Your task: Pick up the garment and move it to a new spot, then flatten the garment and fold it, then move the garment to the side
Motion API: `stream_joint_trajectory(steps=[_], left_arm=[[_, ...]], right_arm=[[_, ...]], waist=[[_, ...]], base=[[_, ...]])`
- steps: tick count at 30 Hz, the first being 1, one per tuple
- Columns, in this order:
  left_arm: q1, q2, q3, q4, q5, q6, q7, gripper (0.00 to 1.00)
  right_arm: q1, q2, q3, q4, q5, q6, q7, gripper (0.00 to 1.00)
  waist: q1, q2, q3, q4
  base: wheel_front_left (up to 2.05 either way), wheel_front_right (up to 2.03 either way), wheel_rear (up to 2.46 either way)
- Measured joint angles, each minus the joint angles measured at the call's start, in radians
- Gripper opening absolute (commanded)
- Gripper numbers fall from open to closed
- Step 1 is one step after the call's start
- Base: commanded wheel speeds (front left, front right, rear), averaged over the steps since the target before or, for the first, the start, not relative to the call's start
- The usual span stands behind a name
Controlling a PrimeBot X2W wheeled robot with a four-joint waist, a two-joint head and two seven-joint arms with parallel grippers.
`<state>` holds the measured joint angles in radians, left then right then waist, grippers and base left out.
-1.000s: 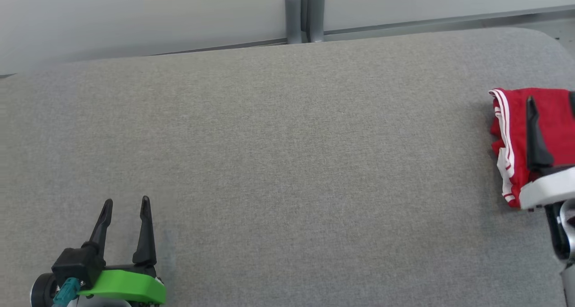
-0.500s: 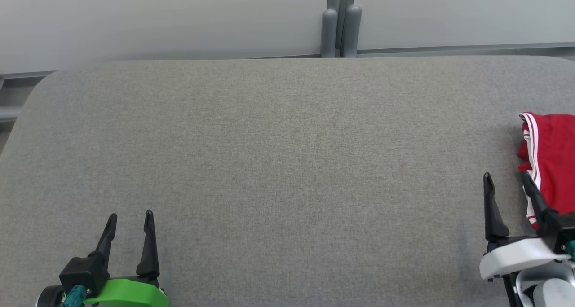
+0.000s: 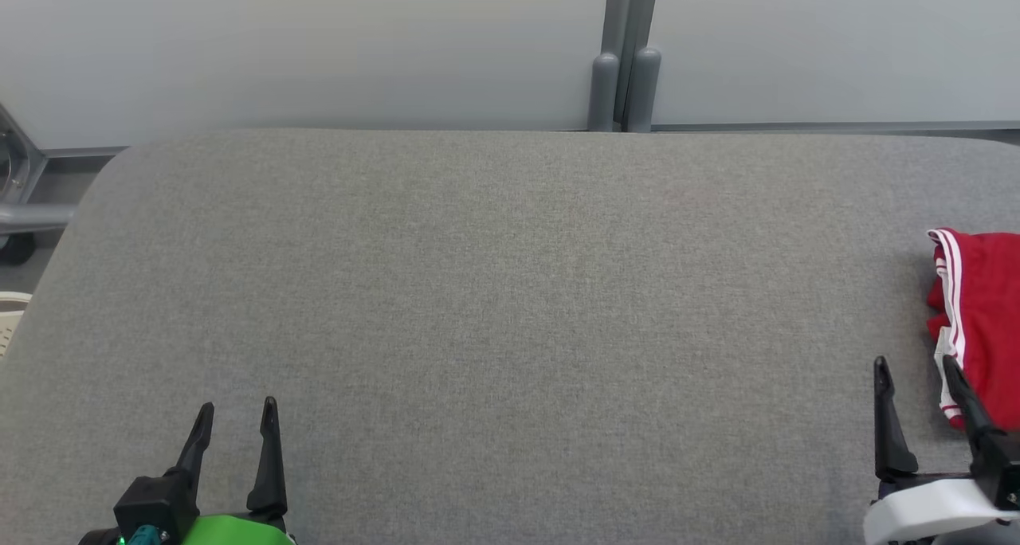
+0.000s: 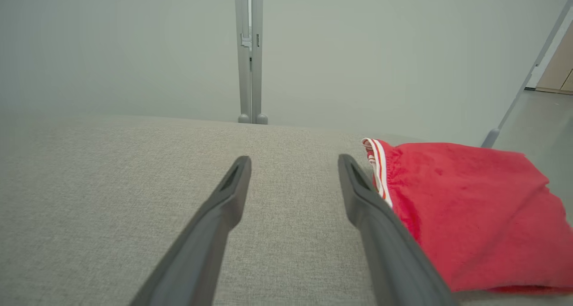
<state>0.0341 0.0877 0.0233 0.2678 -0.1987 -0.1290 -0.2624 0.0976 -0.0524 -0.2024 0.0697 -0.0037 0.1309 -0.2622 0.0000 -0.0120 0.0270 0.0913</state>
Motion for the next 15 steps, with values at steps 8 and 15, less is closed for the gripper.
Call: stream_joint_trajectory(steps=[8, 15], left_arm=[[0.021, 0.000, -0.009, -0.009, 0.001, 0.000, 0.000, 1.00], [0.020, 0.000, -0.016, -0.006, 0.000, 0.000, 0.000, 1.00]], right_arm=[[0.021, 0.001, -0.085, 0.034, -0.066, 0.000, 0.000, 1.00], [0.018, 0.003, -0.067, 0.047, -0.071, 0.000, 0.000, 1.00]], waist=[[0.0000, 0.0000, -0.033, -0.007], [0.0000, 0.0000, -0.044, -0.027]], base=[[0.00, 0.00, 0.00], [0.00, 0.00, 0.00]])
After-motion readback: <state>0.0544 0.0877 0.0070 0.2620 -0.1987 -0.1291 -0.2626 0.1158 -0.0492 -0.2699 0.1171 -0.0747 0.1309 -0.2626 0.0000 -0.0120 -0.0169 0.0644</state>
